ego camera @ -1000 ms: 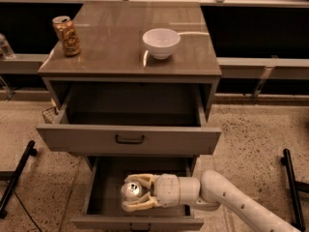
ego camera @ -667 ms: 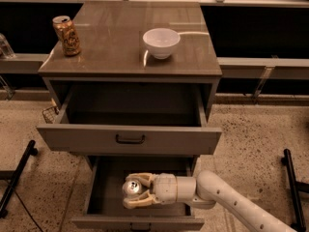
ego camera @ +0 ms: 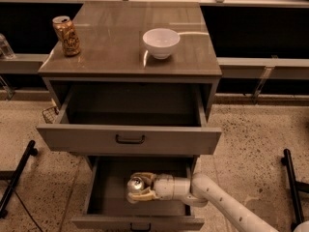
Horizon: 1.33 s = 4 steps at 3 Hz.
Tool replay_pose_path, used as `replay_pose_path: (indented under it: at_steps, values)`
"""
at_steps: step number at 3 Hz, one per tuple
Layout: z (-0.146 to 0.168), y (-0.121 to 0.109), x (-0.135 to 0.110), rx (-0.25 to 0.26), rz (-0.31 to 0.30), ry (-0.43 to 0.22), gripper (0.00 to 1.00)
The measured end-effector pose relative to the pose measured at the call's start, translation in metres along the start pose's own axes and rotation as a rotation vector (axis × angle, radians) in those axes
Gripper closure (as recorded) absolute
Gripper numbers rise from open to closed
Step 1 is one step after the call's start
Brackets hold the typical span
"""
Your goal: Place 7up can into bottom drawer
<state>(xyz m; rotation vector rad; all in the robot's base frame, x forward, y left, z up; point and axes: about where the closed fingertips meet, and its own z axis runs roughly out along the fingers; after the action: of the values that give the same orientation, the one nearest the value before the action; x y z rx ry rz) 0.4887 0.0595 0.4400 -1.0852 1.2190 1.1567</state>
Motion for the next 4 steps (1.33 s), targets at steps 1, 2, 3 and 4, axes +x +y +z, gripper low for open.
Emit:
replay_pose_path:
  at_steps: [1, 2, 3, 4]
  values:
    - [0.000, 0.000, 0.000, 0.000, 0.000, 0.000, 1.00]
    - [0.009, -0.004, 0.020, -0.021, -0.027, 0.024, 1.00]
    - [0.013, -0.020, 0.041, -0.031, -0.068, 0.042, 1.00]
    - [0.019, -0.039, 0.066, -0.038, -0.093, 0.045, 1.00]
